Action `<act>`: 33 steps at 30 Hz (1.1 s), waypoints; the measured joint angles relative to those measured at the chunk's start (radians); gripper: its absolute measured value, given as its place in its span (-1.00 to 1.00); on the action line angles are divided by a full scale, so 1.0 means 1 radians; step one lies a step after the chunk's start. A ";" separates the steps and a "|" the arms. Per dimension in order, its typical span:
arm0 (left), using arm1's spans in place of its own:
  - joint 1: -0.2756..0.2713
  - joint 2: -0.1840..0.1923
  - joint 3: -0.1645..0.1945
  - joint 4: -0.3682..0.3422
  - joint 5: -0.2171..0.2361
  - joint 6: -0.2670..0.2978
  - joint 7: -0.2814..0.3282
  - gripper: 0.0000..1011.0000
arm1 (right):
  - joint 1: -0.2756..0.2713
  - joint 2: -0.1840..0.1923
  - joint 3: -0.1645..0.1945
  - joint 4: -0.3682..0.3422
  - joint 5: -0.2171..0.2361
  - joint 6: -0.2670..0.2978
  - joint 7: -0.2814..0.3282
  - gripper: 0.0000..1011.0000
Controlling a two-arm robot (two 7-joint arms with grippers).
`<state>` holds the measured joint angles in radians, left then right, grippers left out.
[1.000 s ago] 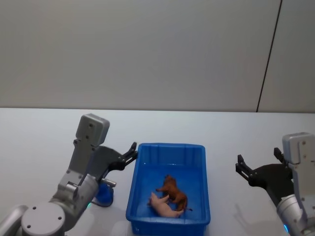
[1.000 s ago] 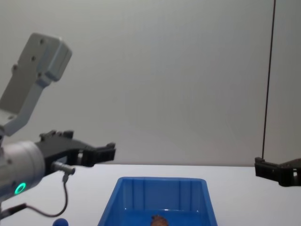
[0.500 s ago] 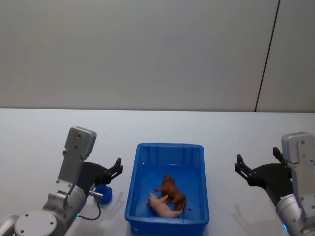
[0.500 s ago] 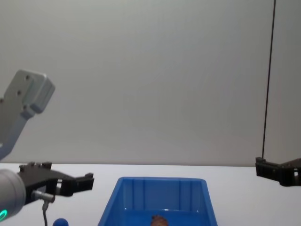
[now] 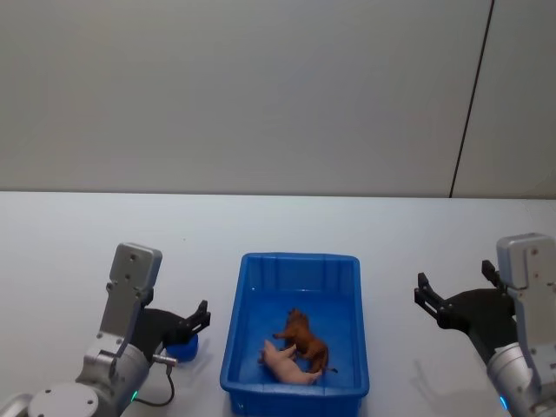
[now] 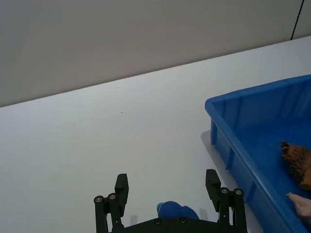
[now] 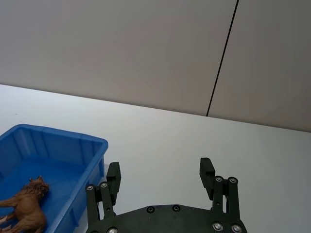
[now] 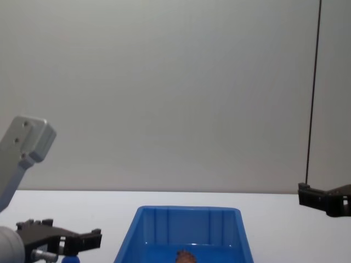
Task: Pick up the two dolls from the table and place them into the box.
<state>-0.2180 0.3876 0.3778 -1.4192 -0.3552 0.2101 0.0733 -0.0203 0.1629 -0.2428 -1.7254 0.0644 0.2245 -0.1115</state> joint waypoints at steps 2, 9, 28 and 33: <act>-0.002 -0.004 -0.001 0.016 -0.005 -0.002 -0.003 0.98 | 0.000 0.000 0.000 0.000 0.000 0.000 0.000 0.98; -0.009 -0.013 -0.003 0.055 -0.018 -0.006 -0.012 0.98 | 0.000 0.000 0.000 0.000 0.000 0.000 0.000 0.98; -0.025 -0.035 -0.008 0.116 -0.034 0.005 -0.032 0.44 | 0.000 0.000 0.000 0.000 0.000 0.000 0.000 0.98; -0.027 -0.041 -0.008 0.126 -0.044 0.007 -0.032 0.06 | 0.000 0.000 0.000 0.000 0.000 0.000 0.000 0.98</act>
<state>-0.2447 0.3462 0.3699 -1.2927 -0.3996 0.2169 0.0409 -0.0203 0.1629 -0.2429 -1.7252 0.0644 0.2245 -0.1114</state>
